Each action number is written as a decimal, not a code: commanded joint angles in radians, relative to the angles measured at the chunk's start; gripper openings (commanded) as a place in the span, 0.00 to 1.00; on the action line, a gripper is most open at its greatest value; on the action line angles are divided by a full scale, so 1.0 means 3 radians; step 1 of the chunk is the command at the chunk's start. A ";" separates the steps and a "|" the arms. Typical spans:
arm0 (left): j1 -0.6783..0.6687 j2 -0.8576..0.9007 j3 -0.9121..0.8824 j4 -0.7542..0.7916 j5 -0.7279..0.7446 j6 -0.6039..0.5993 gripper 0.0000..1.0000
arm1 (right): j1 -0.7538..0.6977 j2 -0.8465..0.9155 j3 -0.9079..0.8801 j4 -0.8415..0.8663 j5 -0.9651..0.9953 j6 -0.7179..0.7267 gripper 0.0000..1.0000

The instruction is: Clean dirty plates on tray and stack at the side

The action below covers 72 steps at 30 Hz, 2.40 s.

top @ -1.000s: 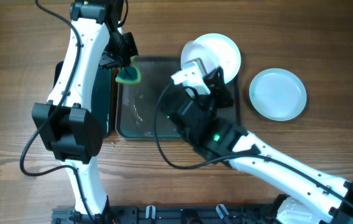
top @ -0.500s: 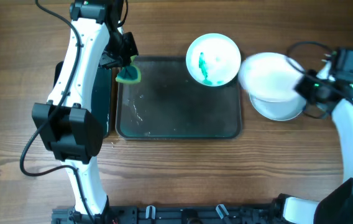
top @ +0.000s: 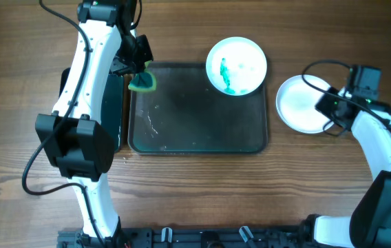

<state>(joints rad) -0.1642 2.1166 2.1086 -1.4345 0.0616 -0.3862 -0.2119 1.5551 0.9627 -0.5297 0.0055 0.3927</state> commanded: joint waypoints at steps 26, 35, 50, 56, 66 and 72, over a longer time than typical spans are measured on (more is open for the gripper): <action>-0.0036 -0.0023 0.0053 0.0018 0.0043 0.0052 0.04 | 0.1712 0.0838 0.0776 -0.0640 -0.1139 -0.0627 0.47; -0.0206 -0.0023 0.0053 0.0018 0.0045 0.0038 0.04 | 0.1643 0.1266 0.0810 0.0715 -0.0755 -0.1336 0.51; -0.0701 0.0033 -0.0624 0.0757 0.0061 -0.0490 0.04 | 0.1624 0.1573 0.0909 -0.0275 -0.1071 0.0343 0.04; -0.0959 0.0037 -0.1395 0.1625 0.0262 -0.0490 0.04 | 0.1624 0.1573 0.0909 -0.0287 -0.1072 0.0317 0.05; -0.1110 0.0407 -0.1762 0.2160 0.1057 -0.0356 0.04 | 0.1624 0.1573 0.0909 -0.0277 -0.1113 0.0256 0.04; -0.1001 0.0403 -0.1760 0.2701 0.1848 -0.0015 0.04 | 0.1624 0.1573 0.0909 -0.0276 -0.1122 0.0256 0.04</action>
<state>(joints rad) -0.4778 2.2147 1.5902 -0.6456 0.5327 -0.4126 0.2691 2.0045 1.2575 -0.6056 -0.3397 0.4744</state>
